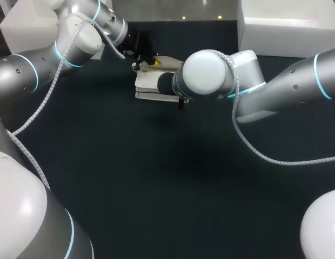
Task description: Pick up the bag, open it, inspect its contents, close it, and place it on the opposite side
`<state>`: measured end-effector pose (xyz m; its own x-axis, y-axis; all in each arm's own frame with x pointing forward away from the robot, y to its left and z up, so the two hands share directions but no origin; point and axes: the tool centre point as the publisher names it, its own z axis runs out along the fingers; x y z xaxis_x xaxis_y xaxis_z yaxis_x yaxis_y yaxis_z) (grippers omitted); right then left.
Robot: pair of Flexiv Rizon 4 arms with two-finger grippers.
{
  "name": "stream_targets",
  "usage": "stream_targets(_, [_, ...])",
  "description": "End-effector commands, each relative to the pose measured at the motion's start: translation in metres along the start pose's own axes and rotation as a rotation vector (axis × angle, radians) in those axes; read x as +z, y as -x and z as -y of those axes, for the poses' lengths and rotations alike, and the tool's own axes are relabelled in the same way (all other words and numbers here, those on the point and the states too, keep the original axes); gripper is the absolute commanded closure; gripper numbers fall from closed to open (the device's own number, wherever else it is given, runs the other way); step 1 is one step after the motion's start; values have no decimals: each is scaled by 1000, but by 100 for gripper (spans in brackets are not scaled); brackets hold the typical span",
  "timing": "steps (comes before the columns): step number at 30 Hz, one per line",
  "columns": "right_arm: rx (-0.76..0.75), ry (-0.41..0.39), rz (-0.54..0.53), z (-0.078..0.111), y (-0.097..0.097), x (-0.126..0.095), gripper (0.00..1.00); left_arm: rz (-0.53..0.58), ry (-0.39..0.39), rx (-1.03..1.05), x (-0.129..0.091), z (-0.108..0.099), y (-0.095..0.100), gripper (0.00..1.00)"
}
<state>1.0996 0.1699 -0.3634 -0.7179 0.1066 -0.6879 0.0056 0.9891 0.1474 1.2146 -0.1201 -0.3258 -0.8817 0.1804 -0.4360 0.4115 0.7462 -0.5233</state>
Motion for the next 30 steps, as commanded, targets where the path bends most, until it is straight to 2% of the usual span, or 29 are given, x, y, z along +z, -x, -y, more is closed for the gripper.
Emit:
stream_targets(1, [3, 7, 14, 0, -1, 1, 97, 11, -13, 14, 2, -3, 0, 100])
stream_targets(3, [3, 8, 17, -1, -1, 1, 100, 23, -18, 23, 1, -3, -2, 100])
stream_targets(10, [0, 10, 22, -2, -4, -1, 100, 83, -42, 79, -2, -1, -13, 100])
stream_targets(21, [3, 13, 24, -3, -5, -1, 100, 199, -30, 218, -1, 3, -31, 100])
stream_targets(29, [3, 13, 24, -3, -5, -1, 100, 169, -25, 152, 4, 4, -36, 100])
stream_targets(30, [3, 13, 24, -3, -5, -1, 100, 163, -29, 140, 4, 4, -35, 89])
